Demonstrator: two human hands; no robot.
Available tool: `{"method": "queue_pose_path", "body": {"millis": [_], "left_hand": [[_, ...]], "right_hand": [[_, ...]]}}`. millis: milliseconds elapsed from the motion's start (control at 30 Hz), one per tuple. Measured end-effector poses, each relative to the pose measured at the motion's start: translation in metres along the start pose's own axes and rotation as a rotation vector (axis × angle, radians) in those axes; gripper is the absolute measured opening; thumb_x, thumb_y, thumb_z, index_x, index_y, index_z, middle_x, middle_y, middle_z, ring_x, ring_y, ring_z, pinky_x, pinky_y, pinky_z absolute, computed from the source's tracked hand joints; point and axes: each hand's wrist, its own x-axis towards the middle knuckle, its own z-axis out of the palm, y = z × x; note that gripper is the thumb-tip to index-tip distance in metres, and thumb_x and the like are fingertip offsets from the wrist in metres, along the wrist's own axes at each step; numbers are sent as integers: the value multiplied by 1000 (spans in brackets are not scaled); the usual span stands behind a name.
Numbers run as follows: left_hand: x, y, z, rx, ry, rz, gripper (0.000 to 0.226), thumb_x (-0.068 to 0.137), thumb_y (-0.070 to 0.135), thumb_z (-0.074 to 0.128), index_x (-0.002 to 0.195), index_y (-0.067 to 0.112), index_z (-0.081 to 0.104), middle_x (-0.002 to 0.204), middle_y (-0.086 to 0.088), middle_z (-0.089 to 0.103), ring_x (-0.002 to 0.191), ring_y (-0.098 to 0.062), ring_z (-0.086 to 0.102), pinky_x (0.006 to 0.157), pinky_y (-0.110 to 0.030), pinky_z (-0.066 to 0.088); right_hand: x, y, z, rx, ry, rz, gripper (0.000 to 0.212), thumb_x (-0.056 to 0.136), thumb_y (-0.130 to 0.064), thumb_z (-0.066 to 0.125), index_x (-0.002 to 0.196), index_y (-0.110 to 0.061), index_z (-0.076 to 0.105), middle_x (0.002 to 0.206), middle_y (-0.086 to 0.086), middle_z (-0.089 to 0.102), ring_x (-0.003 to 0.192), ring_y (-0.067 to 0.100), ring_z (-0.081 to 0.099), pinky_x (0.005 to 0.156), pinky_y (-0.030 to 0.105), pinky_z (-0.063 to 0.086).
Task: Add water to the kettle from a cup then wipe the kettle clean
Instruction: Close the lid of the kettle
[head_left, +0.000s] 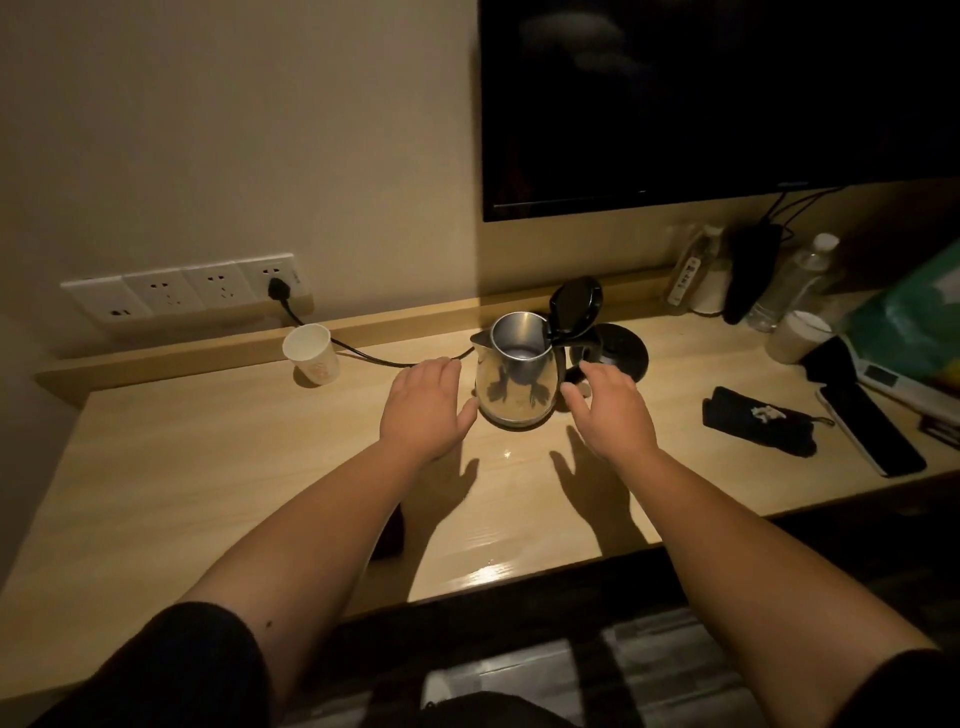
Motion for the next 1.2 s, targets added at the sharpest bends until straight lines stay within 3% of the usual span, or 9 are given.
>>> {"method": "queue_pose_path", "body": {"millis": [133,300,400,600,867,1000,1200], "left_hand": [[30,6,6,-33,14,50,55,96,47,41,141,16,41,142,-6,47,130,-25,41,110,-40,27],[61,10,16,-83,14,82,55,98,45,40,143,14,40,146,-7,44,133,-25,39,112,-40,26],[71,6,26,-95,-6,83,56,99,45,38,146,15,36,153,-6,37,140,-24,31,115,-40,23],[76,-8,42,-62,-65,138,60,101,45,31,153,17,23,161,-3,20,147,-22,17,118,-40,19],[80,-2,44,-108,-73,144,64,101,42,36,155,19,12,163,-2,12,149,-20,10,119,-40,18],[78,-3,47,-121,-81,139,65,101,42,36,155,19,9,163,-2,9,149,-20,9,119,-40,19],[76,0,44,-150,-81,127,66,100,42,39,155,18,10,163,-3,11,149,-21,10,119,-42,20]], "right_hand": [[23,-1,-8,259,115,169,49,105,-41,36,145,-14,45,146,9,48,134,26,43,107,45,41],[51,-11,-16,522,197,292,45,106,-44,29,124,-14,58,114,5,62,110,21,57,94,41,49],[63,-21,-19,623,183,317,41,107,-41,28,121,-16,58,108,-1,59,105,14,54,90,34,43],[77,-29,-11,685,169,326,47,106,-45,26,131,-20,57,122,2,61,118,18,54,103,40,43],[81,-36,-6,570,178,202,34,106,-41,27,109,-24,56,91,-12,55,98,14,53,87,37,44],[79,-47,-5,417,177,41,39,106,-37,36,132,-21,60,121,2,64,108,15,55,90,34,46],[81,-58,11,139,109,-44,48,102,-47,45,142,-22,52,150,5,45,132,23,47,101,36,44]]}}
